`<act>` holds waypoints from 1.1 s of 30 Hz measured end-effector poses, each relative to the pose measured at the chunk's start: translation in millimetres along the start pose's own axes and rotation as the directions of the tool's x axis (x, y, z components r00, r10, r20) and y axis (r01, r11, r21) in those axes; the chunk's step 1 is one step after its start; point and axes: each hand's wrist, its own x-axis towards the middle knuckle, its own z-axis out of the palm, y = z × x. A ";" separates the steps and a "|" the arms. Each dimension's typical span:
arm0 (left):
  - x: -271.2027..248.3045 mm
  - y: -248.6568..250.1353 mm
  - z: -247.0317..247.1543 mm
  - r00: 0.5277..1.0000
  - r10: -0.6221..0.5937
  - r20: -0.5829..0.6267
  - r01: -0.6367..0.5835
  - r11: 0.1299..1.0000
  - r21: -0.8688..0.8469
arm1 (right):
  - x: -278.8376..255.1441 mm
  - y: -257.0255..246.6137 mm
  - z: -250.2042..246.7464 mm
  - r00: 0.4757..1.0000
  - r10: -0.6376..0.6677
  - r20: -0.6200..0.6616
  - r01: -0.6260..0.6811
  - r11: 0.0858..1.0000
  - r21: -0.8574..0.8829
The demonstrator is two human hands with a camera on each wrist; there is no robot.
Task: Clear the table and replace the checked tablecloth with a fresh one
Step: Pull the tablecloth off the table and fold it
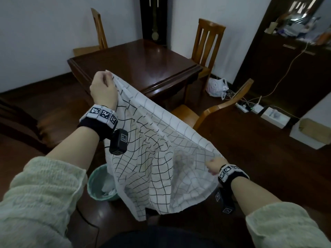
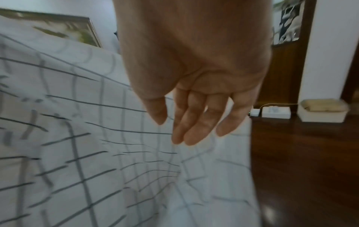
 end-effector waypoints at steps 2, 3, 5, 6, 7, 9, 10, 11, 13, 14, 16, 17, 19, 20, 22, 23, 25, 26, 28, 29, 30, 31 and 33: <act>-3.3 14.4 9.5 0.998 0.058 0.030 -0.056 0.997 -0.054 | -7.6 -19.3 7.4 0.980 -0.199 0.030 0.195 0.975 0.106; -3.8 21.6 13.3 0.996 0.085 0.039 -0.082 0.994 -0.078 | -12.0 -31.5 11.2 0.959 -0.281 0.044 0.267 0.942 0.205; -2.8 36.8 17.8 0.988 0.149 0.048 -0.143 0.983 -0.112 | -14.3 -54.0 19.5 0.914 -0.405 0.037 0.361 0.849 0.385; -1.6 43.6 19.0 0.983 0.177 0.047 -0.171 0.977 -0.124 | -13.8 -64.1 20.8 0.899 -0.436 0.021 0.387 0.818 0.425; -0.4 49.1 19.9 0.979 0.197 0.046 -0.189 0.972 -0.138 | -14.1 -75.0 20.8 0.887 -0.462 0.009 0.415 0.806 0.422; 1.7 57.0 20.7 0.976 0.213 0.048 -0.203 0.966 -0.161 | -14.5 -91.1 20.6 0.880 -0.474 0.013 0.427 0.804 0.413; 2.7 59.5 20.9 0.975 0.216 0.048 -0.206 0.965 -0.165 | -13.9 -96.5 20.9 0.886 -0.463 0.017 0.413 0.807 0.422; 3.9 60.9 20.8 0.974 0.219 0.047 -0.209 0.964 -0.166 | -13.7 -98.5 21.9 0.890 -0.454 0.024 0.406 0.817 0.410; 7.9 61.5 19.4 0.975 0.221 0.039 -0.212 0.965 -0.156 | -14.9 -96.4 26.8 0.883 -0.462 0.084 0.414 0.850 0.325; 11.0 60.9 18.1 0.975 0.219 0.036 -0.212 0.967 -0.144 | -15.0 -92.6 31.0 0.872 -0.470 0.133 0.426 0.865 0.265; 18.3 58.8 16.9 0.976 0.215 0.024 -0.211 0.970 -0.119 | -18.9 -83.3 38.3 0.862 -0.469 0.195 0.448 0.882 0.145; 21.6 57.4 17.0 0.978 0.209 0.021 -0.206 0.973 -0.106 | -21.4 -79.5 42.1 0.862 -0.464 0.205 0.448 0.886 0.120; 26.5 54.6 17.7 0.984 0.175 0.028 -0.172 0.982 -0.076 | -27.2 -73.1 48.6 0.856 -0.462 0.232 0.441 0.887 0.139; 27.8 52.8 18.5 0.987 0.159 0.033 -0.157 0.986 -0.058 | -31.3 -71.3 50.4 0.854 -0.459 0.244 0.439 0.888 0.137; 29.6 47.7 19.4 0.990 0.135 0.033 -0.134 0.991 -0.017 | -37.0 -68.3 51.6 0.852 -0.442 0.280 0.426 0.897 0.120; 30.7 44.3 19.8 0.992 0.126 0.032 -0.126 0.992 0.003 | -37.9 -67.4 50.7 0.849 -0.432 0.304 0.422 0.901 0.100; 33.5 35.7 19.5 0.995 0.098 0.028 -0.099 0.994 0.039 | -33.7 -64.6 42.5 0.868 -0.422 0.261 0.430 0.902 0.029; 35.6 31.5 18.8 0.997 0.076 0.019 -0.077 0.995 0.060 | -27.4 -61.8 32.6 0.899 -0.417 0.137 0.418 0.908 0.024; 41.6 24.8 14.7 0.999 0.036 -0.023 -0.034 0.994 0.099 | -18.9 -53.6 1.6 0.914 -0.321 -0.247 0.362 0.921 0.144; 46.3 22.6 12.3 0.999 0.023 -0.046 -0.017 0.994 0.110 | -19.2 -47.5 -15.8 0.861 -0.252 -0.441 0.377 0.899 0.222; 52.2 22.0 8.0 0.998 0.010 -0.069 -0.002 0.993 0.119 | -18.5 -41.0 -28.3 0.791 -0.228 -0.568 0.442 0.854 0.273; 58.5 23.1 4.8 0.996 0.003 -0.090 0.009 0.992 0.126 | -19.4 -33.7 -35.7 0.761 -0.245 -0.601 0.495 0.818 0.293; 70.2 30.6 2.4 0.995 0.018 -0.100 -0.007 0.994 0.110 | -22.9 -24.3 -29.6 0.826 -0.351 -0.440 0.479 0.849 0.223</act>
